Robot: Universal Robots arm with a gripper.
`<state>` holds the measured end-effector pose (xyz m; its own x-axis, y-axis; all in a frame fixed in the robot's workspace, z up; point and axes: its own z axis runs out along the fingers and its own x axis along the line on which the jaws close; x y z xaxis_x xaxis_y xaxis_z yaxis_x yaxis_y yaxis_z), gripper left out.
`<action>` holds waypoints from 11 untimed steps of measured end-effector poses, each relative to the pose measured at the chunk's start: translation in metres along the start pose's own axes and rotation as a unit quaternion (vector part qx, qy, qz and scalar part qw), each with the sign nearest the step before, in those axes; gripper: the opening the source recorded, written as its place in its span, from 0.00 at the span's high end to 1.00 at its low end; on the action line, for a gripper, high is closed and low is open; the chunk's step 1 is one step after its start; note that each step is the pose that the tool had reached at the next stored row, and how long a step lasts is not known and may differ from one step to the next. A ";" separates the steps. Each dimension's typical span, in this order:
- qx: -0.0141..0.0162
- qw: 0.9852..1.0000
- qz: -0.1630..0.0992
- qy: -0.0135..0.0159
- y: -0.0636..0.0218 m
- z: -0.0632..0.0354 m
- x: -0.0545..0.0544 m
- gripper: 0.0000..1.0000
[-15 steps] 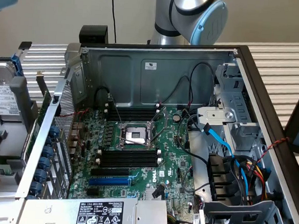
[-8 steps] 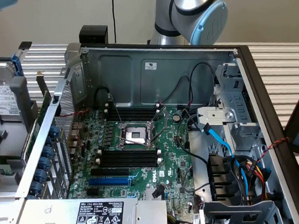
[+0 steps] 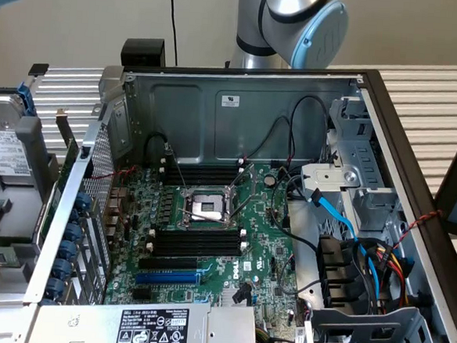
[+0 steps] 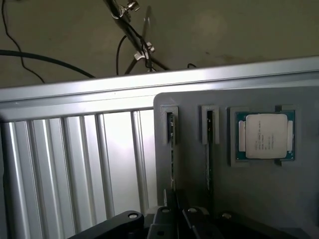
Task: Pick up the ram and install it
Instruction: 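Pick up the ram and move it above insertion slot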
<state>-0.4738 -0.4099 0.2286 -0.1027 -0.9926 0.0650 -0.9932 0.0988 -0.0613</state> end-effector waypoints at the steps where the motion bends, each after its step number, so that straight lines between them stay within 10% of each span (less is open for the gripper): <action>1: 0.000 1.000 0.000 0.000 -0.0001 -0.0010 0.000 0.88; 11: 0.000 1.000 0.000 0.000 -0.0009 -0.0142 0.001 0.88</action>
<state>-0.4738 -0.4099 0.2428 -0.1027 -0.9926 0.0650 -0.9932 0.0987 -0.0615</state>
